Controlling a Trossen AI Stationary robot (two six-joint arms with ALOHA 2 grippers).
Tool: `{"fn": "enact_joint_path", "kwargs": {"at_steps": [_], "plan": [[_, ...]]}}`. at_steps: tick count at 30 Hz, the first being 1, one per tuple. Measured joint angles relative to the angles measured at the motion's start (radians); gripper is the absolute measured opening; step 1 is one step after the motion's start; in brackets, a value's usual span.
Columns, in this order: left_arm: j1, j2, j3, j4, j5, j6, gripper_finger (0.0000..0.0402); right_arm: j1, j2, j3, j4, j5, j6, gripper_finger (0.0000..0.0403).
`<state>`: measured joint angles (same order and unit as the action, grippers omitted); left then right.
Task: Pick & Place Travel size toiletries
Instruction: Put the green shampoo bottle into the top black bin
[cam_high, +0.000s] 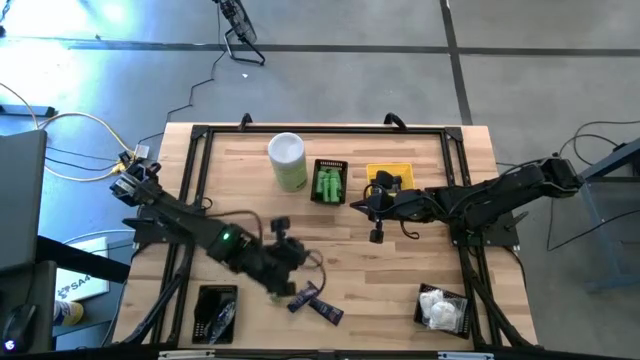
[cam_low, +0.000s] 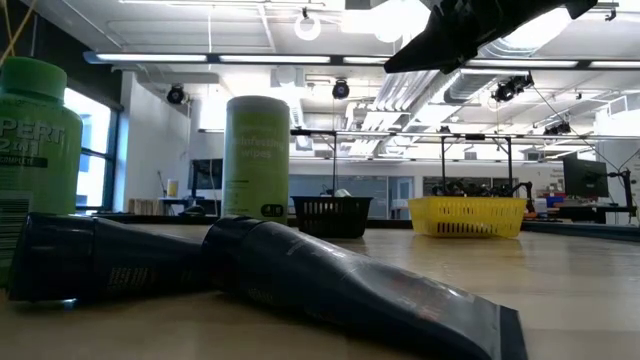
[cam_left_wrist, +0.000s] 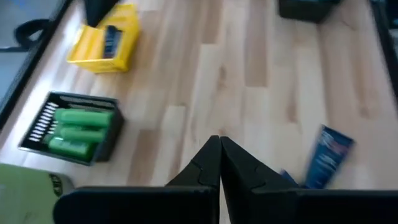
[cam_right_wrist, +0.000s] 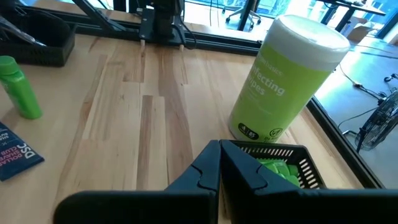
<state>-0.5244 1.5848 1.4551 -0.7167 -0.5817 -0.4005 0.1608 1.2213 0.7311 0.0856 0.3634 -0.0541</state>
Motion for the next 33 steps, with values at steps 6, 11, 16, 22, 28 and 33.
{"fn": "enact_joint_path", "kwargs": {"at_steps": [6,11,16,22,28,33], "plan": [[0.084,0.0,0.0,0.009,0.003,0.004,0.0,0.0,0.0,0.0,0.0,0.0,-0.003,0.0005],[0.121,0.0,0.0,0.009,0.006,0.003,0.0,0.0,0.0,0.0,-0.001,0.0,-0.025,0.0005],[0.151,0.0,0.0,0.013,0.006,0.003,0.0,0.0,0.0,0.0,0.0,0.0,-0.027,0.0005],[0.186,0.0,0.0,0.02,0.007,0.06,0.0,0.0,0.0,0.0,0.0,0.0,-0.027,0.0005],[0.207,0.001,0.0,0.042,0.015,0.127,0.0,0.0,0.0,0.0,0.0,0.0,-0.027,0.0005],[0.203,0.001,0.0,0.035,0.026,0.168,0.0,0.0,0.0,0.0,0.0,0.0,-0.029,0.0005]]}}
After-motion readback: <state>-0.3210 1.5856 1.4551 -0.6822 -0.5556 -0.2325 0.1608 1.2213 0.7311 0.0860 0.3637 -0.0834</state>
